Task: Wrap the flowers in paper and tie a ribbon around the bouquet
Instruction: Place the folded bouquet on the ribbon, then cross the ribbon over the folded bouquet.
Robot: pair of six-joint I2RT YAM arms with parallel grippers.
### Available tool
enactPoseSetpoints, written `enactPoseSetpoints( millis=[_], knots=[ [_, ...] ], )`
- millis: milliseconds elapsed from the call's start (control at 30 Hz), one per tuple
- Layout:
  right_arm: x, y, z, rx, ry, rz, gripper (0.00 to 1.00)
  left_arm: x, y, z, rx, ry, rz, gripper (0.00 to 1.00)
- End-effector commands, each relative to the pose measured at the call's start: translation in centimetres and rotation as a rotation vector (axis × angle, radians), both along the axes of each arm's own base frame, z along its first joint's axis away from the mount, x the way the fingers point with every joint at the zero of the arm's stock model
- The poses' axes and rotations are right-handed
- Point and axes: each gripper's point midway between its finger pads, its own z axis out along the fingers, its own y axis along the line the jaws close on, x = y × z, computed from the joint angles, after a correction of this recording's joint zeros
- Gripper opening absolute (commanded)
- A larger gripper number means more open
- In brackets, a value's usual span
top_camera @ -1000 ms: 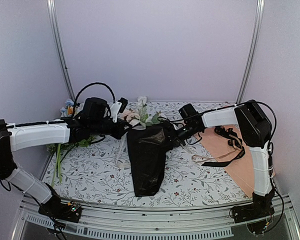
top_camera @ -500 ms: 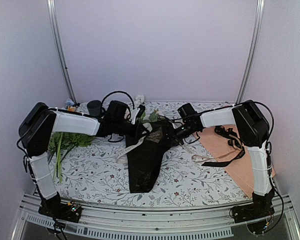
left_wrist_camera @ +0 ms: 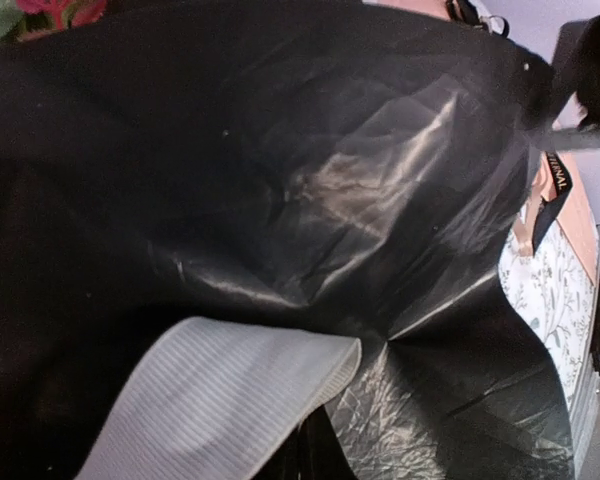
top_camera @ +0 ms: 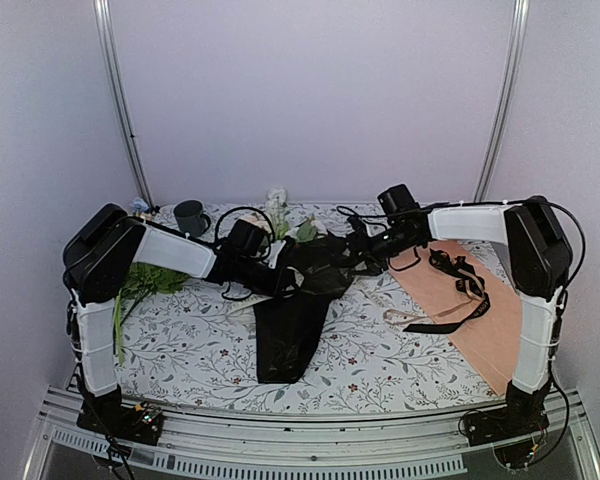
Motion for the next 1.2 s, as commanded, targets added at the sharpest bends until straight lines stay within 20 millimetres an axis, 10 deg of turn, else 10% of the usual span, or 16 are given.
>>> enactPoseSetpoints(
  millis=[0,167,567,1167],
  knots=[
    [1.5,-5.6,1.2,-0.14,-0.085,-0.133,0.66,0.3,0.6,-0.8,0.024,0.02,0.009,0.0],
    [3.3,-9.4,-3.9,-0.472,-0.098,-0.153,0.64,0.2,0.8,-0.7,0.03,0.017,0.011,0.0],
    [0.7,-8.0,-10.0,-0.727,-0.155,0.029,0.66,0.2,0.6,-0.3,0.009,0.016,0.006,0.0],
    [-0.4,-10.8,-13.8,-0.957,-0.176,0.019,0.0,0.5,1.2,0.3,0.017,-0.007,0.016,0.0]
  ],
)
